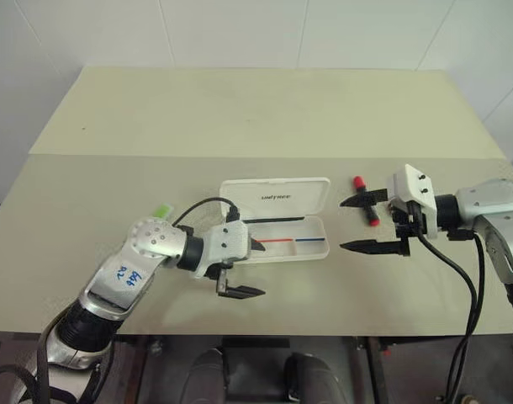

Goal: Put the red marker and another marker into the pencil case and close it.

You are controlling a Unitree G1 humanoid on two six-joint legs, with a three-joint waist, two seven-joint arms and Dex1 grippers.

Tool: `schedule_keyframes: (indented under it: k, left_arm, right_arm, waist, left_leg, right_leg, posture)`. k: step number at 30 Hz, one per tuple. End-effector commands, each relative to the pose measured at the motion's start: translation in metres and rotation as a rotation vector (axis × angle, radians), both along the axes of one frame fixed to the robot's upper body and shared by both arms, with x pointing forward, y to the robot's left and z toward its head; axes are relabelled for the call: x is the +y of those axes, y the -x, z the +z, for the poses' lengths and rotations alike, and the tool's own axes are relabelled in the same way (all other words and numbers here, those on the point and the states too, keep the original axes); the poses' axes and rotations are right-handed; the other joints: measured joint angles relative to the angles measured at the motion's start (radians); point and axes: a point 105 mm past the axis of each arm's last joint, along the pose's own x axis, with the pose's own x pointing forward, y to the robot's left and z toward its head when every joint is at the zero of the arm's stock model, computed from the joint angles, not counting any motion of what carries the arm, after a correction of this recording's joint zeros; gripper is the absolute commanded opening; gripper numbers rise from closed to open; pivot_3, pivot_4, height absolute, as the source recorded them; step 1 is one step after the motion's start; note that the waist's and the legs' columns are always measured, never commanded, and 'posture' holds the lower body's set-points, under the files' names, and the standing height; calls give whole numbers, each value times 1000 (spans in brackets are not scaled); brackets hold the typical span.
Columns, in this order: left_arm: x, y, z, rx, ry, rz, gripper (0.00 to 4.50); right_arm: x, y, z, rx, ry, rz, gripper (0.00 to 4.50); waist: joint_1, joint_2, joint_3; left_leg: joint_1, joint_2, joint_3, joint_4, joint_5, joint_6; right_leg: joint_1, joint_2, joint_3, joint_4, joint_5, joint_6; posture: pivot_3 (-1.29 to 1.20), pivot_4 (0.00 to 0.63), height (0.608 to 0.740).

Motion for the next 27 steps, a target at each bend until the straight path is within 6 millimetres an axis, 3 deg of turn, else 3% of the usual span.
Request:
schedule_keyframes:
  k: [1,6,11,13,20,24,27]
  left_arm:
    - [7,1,20,-60,35,31,4454]
    - [23,1,38,-103,71,97,4454]
    - [37,-2,89,-177,204,158,4454]
    - [39,-3,100,-211,211,172,4454]
    - [23,-8,99,-242,230,195,4454]
    - [13,-25,111,-293,295,277,4454]
    - [-2,-25,118,-288,312,226,4454]
  right_arm:
    - [-12,-14,14,-71,-4,-87,4500]
    - [-36,-47,10,-91,5,-341,4500]
    - [-53,-68,-2,-27,-5,-562,4500]
    - [-59,-77,-7,4,-16,-654,4500]
    - [-63,-92,-17,60,-59,-816,4500]
    - [-63,-93,-24,82,-52,-846,4500]
    - [-67,-97,-30,80,-44,-889,4500]
  waist:
    - [0,0,0]
    - [0,0,0]
    - [0,0,0]
    - [0,0,0]
    - [0,0,0]
    - [3,0,0]
    - [2,0,0]
  left_leg:
    - [0,0,0,0,0,0]
    - [0,0,0,0,0,0]
    - [0,0,0,0,0,0]
    - [0,0,0,0,0,0]
    - [0,0,1,-1,0,0]
    - [0,0,0,0,0,0]
    - [0,0,1,-1,0,0]
  right_leg:
    - [0,0,0,0,0,0]
    - [0,0,0,0,0,0]
    - [0,0,0,0,0,0]
    - [0,0,0,0,0,0]
    - [-1,0,0,0,0,0]
    - [-1,0,0,0,0,0]
    - [0,0,1,0,0,0]
  posture:
    - [0,150,740]
    - [0,150,740]
    - [0,150,740]
    - [0,150,740]
    - [0,150,740]
    - [0,150,740]
    - [0,150,740]
